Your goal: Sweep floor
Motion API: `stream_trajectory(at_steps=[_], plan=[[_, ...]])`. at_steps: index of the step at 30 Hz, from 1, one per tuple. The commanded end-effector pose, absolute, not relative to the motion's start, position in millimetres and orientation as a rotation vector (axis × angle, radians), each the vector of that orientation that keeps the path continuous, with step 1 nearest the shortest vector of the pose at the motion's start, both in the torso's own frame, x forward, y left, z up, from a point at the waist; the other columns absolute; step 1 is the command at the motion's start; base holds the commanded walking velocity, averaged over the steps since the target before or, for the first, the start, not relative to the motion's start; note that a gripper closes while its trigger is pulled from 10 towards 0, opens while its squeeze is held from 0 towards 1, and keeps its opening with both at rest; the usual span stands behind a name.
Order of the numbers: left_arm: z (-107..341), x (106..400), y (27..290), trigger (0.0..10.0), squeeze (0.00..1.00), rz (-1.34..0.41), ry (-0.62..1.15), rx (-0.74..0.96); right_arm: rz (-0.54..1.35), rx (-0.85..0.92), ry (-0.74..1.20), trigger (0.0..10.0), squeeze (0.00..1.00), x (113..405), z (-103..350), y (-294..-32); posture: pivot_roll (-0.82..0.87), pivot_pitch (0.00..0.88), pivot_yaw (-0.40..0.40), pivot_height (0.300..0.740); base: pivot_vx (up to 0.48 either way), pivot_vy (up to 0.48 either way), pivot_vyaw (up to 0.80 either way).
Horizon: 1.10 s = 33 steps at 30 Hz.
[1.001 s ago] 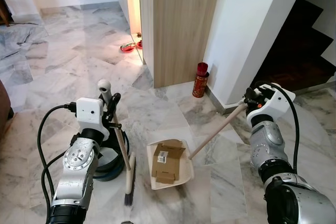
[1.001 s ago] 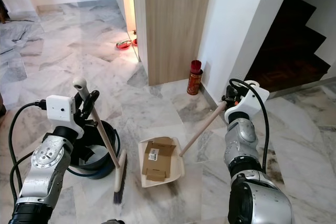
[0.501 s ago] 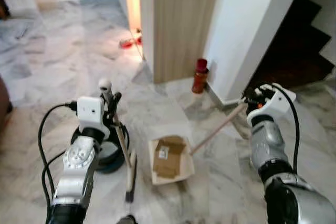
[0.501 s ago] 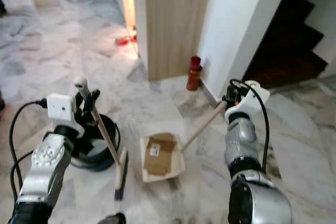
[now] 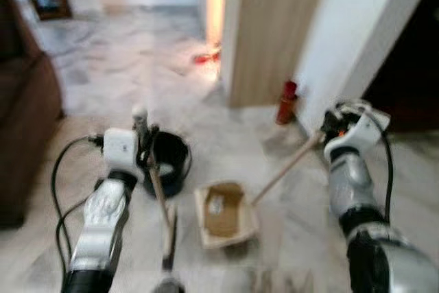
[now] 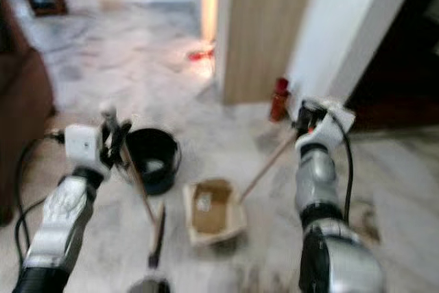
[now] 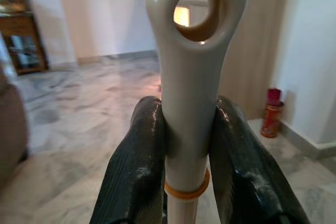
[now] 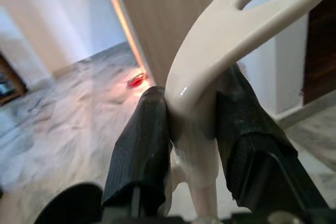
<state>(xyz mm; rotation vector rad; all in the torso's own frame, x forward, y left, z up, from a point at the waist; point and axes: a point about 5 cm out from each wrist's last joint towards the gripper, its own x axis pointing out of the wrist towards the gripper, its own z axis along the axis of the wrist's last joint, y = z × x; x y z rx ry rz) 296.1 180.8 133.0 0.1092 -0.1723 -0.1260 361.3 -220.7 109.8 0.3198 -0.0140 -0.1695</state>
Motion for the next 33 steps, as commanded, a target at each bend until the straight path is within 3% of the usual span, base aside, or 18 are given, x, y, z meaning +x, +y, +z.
stream_trajectory(at_steps=[1,14,22,33], plan=[[148,299,180,10.0,0.00,-0.127,-0.242,0.124,-0.144,0.331,-0.113,10.0,0.00,371,136,-219,0.07,0.000,-0.078,0.740,0.000,0.000,0.00],[144,294,185,10.0,0.00,-0.117,-0.229,0.138,-0.094,0.353,-0.165,10.0,0.00,379,154,-208,0.07,0.000,-0.074,0.740,0.000,0.000,0.00],[146,297,181,10.0,0.00,-0.120,-0.240,0.154,0.003,0.357,-0.327,10.0,0.00,388,199,-192,0.08,0.000,-0.075,0.740,0.000,0.000,0.00],[148,298,181,10.0,0.00,-0.109,-0.253,0.181,0.033,0.401,-0.426,10.0,0.00,388,228,-187,0.08,0.000,-0.069,0.740,0.000,0.000,0.00]])
